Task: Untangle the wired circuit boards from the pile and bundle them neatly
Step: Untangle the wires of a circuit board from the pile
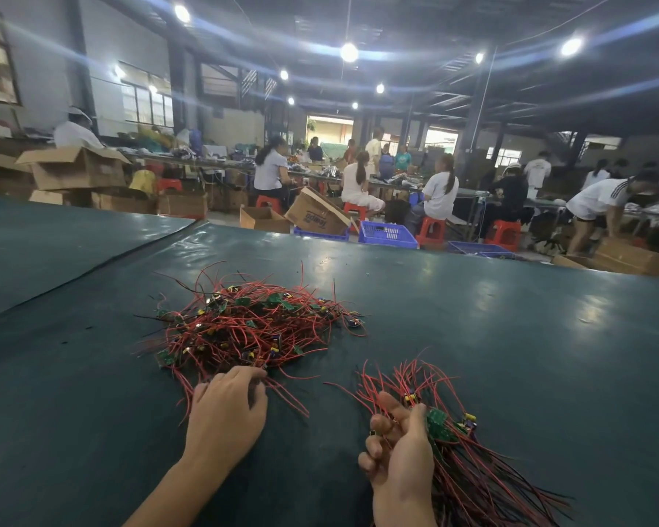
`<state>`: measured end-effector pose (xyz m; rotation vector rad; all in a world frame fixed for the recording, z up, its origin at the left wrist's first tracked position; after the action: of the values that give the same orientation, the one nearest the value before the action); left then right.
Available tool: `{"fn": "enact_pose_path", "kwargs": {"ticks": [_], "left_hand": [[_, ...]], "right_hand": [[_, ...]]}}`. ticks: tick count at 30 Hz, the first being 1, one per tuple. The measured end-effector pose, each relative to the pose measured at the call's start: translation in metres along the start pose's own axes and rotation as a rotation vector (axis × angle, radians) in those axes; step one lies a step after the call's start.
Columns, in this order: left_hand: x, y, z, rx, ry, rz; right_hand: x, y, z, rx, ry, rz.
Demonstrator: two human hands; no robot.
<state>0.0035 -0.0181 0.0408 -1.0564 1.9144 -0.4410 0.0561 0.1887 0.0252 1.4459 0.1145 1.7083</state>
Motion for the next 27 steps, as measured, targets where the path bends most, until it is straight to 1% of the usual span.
{"fn": "enact_pose_path", "kwargs": {"ticks": [1, 3, 6, 8, 11, 13, 15, 17, 20, 22, 24, 27], "left_hand": [[-0.006, -0.001, 0.001, -0.028, 0.033, 0.115], [-0.021, -0.002, 0.005, -0.021, 0.093, 0.304], [-0.042, -0.001, 0.012, 0.039, 0.209, 0.464], [-0.051, 0.002, 0.018, 0.096, 0.262, 0.522], [-0.059, 0.009, 0.027, 0.188, 0.332, 0.554], [-0.059, 0.012, 0.029, 0.228, 0.324, 0.581], [-0.057, 0.012, 0.029, 0.230, 0.299, 0.607], [-0.058, 0.011, 0.029, 0.232, 0.285, 0.623], [-0.060, 0.013, 0.032, 0.297, 0.294, 0.596], [-0.063, 0.013, 0.034, 0.313, 0.332, 0.580], [-0.064, 0.011, 0.034, 0.285, 0.346, 0.597], [-0.063, 0.007, 0.029, 0.163, 0.299, 0.625]], "right_hand": [[-0.001, 0.000, 0.000, 0.007, -0.001, 0.006], [-0.004, 0.001, 0.000, 0.012, -0.008, 0.043], [-0.007, 0.004, 0.002, 0.038, -0.035, 0.205], [-0.009, 0.009, 0.006, 0.100, -0.103, 0.371], [-0.014, 0.018, 0.017, 0.252, -0.273, 0.595], [-0.015, 0.022, 0.024, 0.302, -0.341, 0.696], [-0.013, 0.023, 0.025, 0.318, -0.345, 0.704], [-0.012, 0.024, 0.026, 0.357, -0.276, 0.678], [-0.018, 0.027, 0.031, 0.445, -0.187, 0.623], [-0.022, 0.026, 0.029, 0.417, -0.166, 0.566], [-0.021, 0.024, 0.025, 0.374, -0.206, 0.543], [-0.010, 0.019, 0.017, 0.275, -0.390, 0.571]]}}
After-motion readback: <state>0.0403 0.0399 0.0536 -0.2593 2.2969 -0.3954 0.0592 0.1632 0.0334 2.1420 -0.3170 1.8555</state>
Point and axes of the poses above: each hand's wrist, its own z-axis away from the middle knuckle, its own y-axis out of the palm, x = y × z, the point moved 4 cm from there along -z, towards the middle knuckle, and after that the axes turned 5 degrees about -x, right-handed, at the moved point
